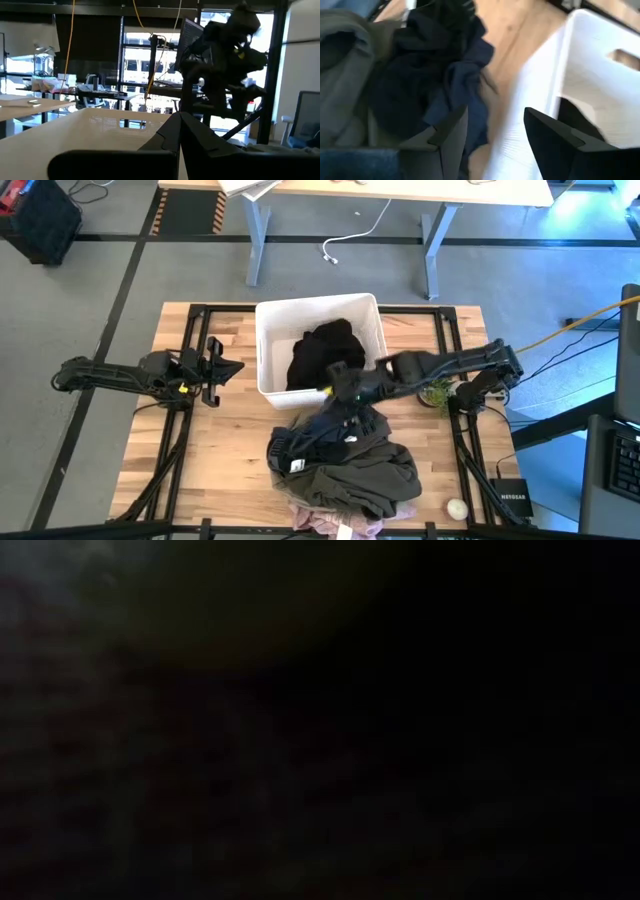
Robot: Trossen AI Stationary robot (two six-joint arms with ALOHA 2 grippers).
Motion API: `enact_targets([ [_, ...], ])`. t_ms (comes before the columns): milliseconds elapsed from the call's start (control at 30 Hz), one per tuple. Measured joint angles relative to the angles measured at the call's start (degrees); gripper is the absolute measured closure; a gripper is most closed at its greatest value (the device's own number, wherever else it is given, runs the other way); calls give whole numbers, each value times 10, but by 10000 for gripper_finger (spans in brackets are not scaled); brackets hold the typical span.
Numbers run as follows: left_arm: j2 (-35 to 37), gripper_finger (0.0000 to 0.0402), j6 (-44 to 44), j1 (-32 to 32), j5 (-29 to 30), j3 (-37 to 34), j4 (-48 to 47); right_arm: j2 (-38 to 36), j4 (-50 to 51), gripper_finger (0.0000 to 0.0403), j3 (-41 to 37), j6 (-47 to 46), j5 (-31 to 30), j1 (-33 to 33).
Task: Sort clothes
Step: Put the black boxer into the laundry bin
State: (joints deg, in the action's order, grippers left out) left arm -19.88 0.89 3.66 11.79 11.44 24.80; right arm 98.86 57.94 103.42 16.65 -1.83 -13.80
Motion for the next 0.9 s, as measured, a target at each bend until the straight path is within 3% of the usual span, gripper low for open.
enact_targets([
  [433, 0, 398, -16, 0, 0, 0, 4, 56, -109, 189, 0, -57, -1, -43],
  [633, 0, 398, -54, 0, 0, 0, 16, 83, -98, 142, 0, -47, 4, -55],
  [900, 0, 398, -45, 0, 0, 0, 8, 88, -124, 98, 0, -44, 62, -67],
])
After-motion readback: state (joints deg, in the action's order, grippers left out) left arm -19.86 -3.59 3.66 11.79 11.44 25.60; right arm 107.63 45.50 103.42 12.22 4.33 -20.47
